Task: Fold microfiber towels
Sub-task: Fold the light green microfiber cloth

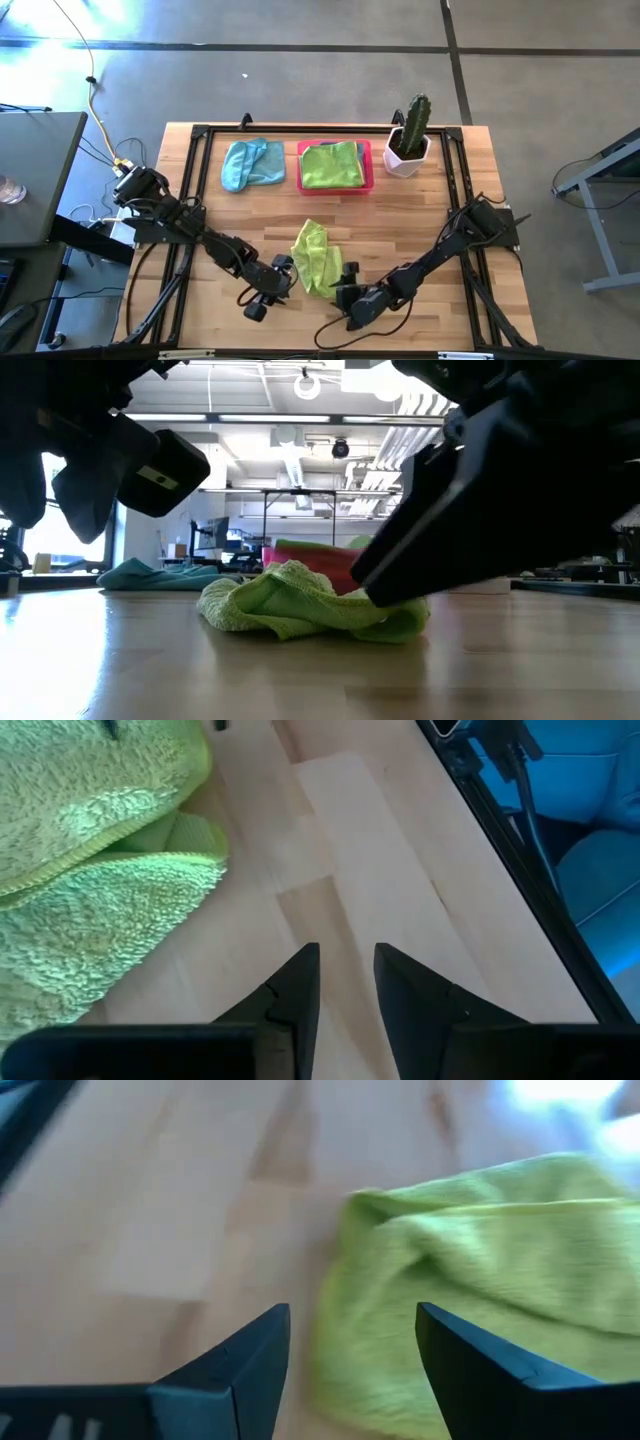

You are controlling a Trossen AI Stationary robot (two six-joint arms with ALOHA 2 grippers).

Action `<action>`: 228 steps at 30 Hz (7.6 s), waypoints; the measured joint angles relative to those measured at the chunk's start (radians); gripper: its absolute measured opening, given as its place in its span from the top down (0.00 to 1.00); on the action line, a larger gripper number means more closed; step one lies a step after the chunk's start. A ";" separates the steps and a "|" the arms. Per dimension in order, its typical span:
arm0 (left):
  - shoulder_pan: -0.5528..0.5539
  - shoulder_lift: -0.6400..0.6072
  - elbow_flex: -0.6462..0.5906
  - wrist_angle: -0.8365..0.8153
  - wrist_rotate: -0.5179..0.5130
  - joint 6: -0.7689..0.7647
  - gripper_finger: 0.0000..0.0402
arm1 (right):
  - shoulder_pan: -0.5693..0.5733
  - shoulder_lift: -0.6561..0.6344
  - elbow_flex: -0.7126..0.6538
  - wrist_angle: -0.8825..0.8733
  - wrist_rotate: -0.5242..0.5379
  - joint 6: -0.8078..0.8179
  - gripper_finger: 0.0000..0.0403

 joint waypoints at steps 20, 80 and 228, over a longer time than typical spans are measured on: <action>0.006 0.000 0.000 -0.004 0.000 -0.034 0.78 | 0.017 0.046 0.001 0.024 -0.025 0.073 0.57; 0.147 0.000 0.000 0.247 -0.232 0.307 0.82 | -0.037 -0.291 0.001 -0.019 0.073 0.127 1.00; -0.124 0.157 0.294 -0.361 -0.211 -0.035 0.63 | -0.060 -0.093 0.135 -0.617 -0.221 0.576 0.60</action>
